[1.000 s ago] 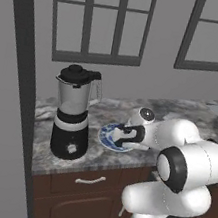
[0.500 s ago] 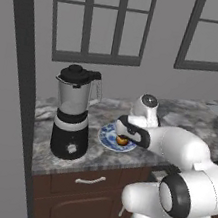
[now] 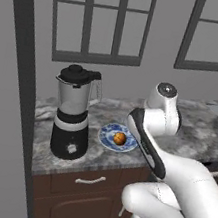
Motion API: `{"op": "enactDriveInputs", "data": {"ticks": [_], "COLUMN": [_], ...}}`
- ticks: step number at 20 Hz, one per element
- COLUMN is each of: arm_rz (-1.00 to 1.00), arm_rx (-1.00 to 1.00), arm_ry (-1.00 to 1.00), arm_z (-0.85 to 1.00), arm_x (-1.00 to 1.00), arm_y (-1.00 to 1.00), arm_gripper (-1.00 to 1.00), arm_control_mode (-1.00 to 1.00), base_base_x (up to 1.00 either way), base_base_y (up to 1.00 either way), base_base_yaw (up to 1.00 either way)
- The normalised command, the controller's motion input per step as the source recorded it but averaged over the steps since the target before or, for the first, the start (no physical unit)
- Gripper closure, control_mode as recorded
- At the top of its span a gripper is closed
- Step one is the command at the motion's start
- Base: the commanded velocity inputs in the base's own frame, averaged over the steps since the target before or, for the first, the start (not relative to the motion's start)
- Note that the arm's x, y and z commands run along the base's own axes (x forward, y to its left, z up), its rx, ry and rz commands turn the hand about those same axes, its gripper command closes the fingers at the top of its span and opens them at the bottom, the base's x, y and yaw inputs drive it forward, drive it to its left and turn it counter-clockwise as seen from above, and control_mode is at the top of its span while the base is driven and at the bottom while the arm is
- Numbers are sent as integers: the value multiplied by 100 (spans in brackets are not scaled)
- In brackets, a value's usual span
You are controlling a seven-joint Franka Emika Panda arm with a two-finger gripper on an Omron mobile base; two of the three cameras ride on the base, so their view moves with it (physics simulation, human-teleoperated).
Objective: Pick the peach and orange from the fridge and place them on the plate next to the blender to make a fruit smoothie.
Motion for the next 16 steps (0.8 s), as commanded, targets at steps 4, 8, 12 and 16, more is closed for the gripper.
{"op": "enactDriveInputs", "data": {"ticks": [4, 8, 12, 16], "arm_rz": [3, -1, -2, 0], "arm_rx": [3, 9, 4, 1], "arm_ry": [-2, -13, -18, -6], "arm_z": [37, 21, 15, 1], "arm_x": [-86, -74, -69, -21], "arm_y": [-31, -50, -34, -10], "arm_gripper": [-100, -100, -100, -100], "arm_control_mode": [-100, -100, -100, 100], "base_base_x": [0, 0, 0, -55], "base_base_y": [0, 0, 0, -47], "base_base_yaw": [0, 0, 0, 13]}}
